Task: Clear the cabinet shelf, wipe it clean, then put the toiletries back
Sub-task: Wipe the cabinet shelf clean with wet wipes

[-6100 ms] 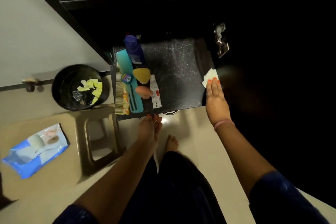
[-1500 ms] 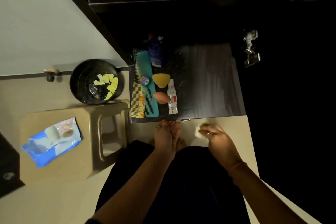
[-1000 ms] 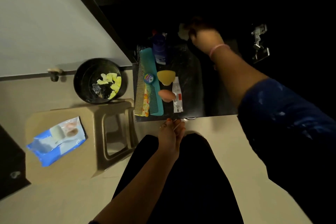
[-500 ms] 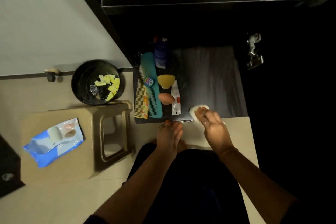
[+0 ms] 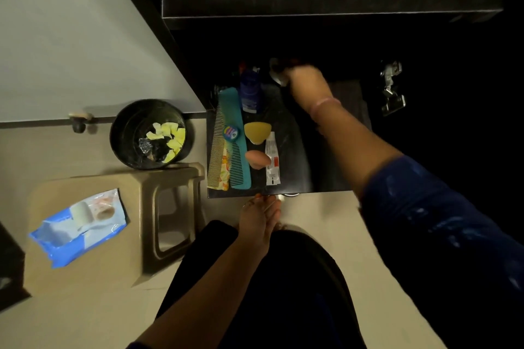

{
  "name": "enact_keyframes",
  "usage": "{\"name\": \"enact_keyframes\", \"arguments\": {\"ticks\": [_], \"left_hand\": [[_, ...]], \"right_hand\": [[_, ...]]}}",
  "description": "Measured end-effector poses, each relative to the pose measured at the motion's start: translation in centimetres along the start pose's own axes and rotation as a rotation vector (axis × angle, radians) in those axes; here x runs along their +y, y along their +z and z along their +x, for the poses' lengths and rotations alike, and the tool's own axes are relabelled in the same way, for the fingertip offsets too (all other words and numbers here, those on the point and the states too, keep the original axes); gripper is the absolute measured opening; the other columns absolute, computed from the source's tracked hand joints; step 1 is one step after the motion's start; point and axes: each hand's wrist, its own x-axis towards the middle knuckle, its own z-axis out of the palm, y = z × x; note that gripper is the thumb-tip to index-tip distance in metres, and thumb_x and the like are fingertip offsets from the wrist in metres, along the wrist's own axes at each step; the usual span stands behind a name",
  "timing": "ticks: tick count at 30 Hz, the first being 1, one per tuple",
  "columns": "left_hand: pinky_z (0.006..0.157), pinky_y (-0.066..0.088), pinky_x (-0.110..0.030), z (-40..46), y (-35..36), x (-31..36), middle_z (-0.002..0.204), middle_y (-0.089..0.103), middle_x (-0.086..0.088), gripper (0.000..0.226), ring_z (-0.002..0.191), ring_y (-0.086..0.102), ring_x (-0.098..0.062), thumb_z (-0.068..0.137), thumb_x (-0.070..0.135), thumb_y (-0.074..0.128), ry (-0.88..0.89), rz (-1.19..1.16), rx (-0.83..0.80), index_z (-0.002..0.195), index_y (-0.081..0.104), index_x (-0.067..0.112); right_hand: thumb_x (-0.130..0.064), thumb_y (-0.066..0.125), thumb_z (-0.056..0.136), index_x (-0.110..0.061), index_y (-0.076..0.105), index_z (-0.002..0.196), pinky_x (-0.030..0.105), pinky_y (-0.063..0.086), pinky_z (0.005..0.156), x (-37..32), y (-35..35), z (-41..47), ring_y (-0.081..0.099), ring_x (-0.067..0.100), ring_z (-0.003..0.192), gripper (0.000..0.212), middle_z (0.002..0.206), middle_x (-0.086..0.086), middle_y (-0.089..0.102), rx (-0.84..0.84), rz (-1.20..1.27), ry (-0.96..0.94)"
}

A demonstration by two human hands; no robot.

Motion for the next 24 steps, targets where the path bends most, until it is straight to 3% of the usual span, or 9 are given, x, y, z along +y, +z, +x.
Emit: {"name": "enact_keyframes", "arguments": {"ticks": [2,4,6,8,11,14,17,19,24], "left_hand": [[0.065,0.046,-0.026,-0.1,0.1,-0.1,0.129,0.059,-0.011,0.030,0.105,0.059,-0.020,0.102,0.019,0.032,0.000,0.052,-0.007,0.090,0.059,0.015],[0.074,0.046,-0.027,-0.2,0.0,0.2,0.132,0.056,-0.013,0.032,0.111,0.060,-0.023,0.102,0.021,0.032,-0.027,0.040,-0.010,0.084,0.058,0.017],[0.088,0.044,-0.029,-0.3,-0.3,0.2,0.136,0.054,-0.013,0.028,0.124,0.053,-0.026,0.102,0.020,0.034,-0.043,0.006,-0.020,0.092,0.059,0.015],[0.102,0.041,-0.031,-0.2,-0.5,0.1,0.140,0.048,-0.013,0.028,0.130,0.046,-0.027,0.102,0.015,0.031,0.001,-0.016,-0.049,0.119,0.052,0.008],[0.113,0.031,-0.037,-0.2,-0.7,0.1,0.147,0.038,-0.017,0.040,0.136,0.038,-0.030,0.103,0.009,0.021,0.034,-0.039,-0.109,0.140,0.031,0.002],[0.113,0.029,-0.038,-0.1,-0.4,0.5,0.149,0.034,-0.018,0.042,0.137,0.036,-0.031,0.103,0.011,0.015,-0.001,-0.110,-0.098,0.142,0.029,0.003],[0.114,0.028,-0.039,-0.3,-0.2,0.7,0.149,0.035,-0.018,0.041,0.137,0.035,-0.030,0.104,0.013,0.017,-0.026,-0.160,-0.074,0.141,0.031,0.004],[0.115,0.027,-0.039,-0.3,-0.3,0.7,0.149,0.034,-0.017,0.042,0.138,0.034,-0.030,0.103,0.010,0.017,-0.024,-0.151,-0.088,0.143,0.030,0.004],[0.114,0.028,-0.040,-0.5,-0.5,0.8,0.147,0.038,-0.018,0.040,0.137,0.037,-0.031,0.103,0.013,0.020,-0.026,-0.203,-0.091,0.140,0.033,0.005]], "right_hand": [[-0.009,0.042,0.097,-0.004,0.052,0.128,0.038,0.042,0.099,-0.6,1.3,1.6,0.054,0.034,0.115,0.033,0.127,0.020,0.056,-0.117,-0.030,0.108],[-0.006,0.041,0.096,-0.005,0.049,0.131,0.035,0.039,0.101,-0.3,2.9,0.9,0.050,0.033,0.120,0.036,0.130,0.019,0.053,-0.012,0.022,0.084],[-0.003,0.042,0.095,-0.009,0.048,0.135,0.029,0.033,0.108,0.2,4.4,-1.7,0.044,0.028,0.129,0.041,0.137,0.015,0.049,0.105,0.211,0.011],[-0.003,0.045,0.094,-0.013,0.051,0.134,0.029,0.029,0.114,0.9,5.7,-5.3,0.042,0.023,0.132,0.042,0.140,0.008,0.049,0.134,0.420,0.006],[-0.004,0.042,0.094,-0.017,0.051,0.133,0.027,0.024,0.116,1.7,8.3,-12.3,0.040,0.018,0.134,0.043,0.141,0.005,0.049,0.099,0.363,-0.016],[0.006,0.029,0.076,-0.011,0.062,0.122,0.030,0.034,0.105,2.0,9.9,-18.8,0.057,0.020,0.119,0.060,0.127,0.006,0.062,0.130,0.134,-0.176],[-0.006,0.050,0.069,-0.016,0.074,0.103,0.025,0.049,0.090,2.0,9.8,-22.7,0.067,0.015,0.103,0.042,0.109,-0.001,0.071,0.100,-0.042,-0.298],[-0.001,0.063,0.065,-0.019,0.075,0.096,0.018,0.050,0.086,2.4,8.1,-22.4,0.063,0.014,0.102,0.038,0.104,-0.002,0.072,0.104,0.003,-0.230],[0.015,0.045,0.070,-0.002,0.068,0.106,0.025,0.039,0.095,4.1,1.4,-11.7,0.059,0.034,0.102,0.045,0.109,0.017,0.065,0.344,0.202,0.018]]}}
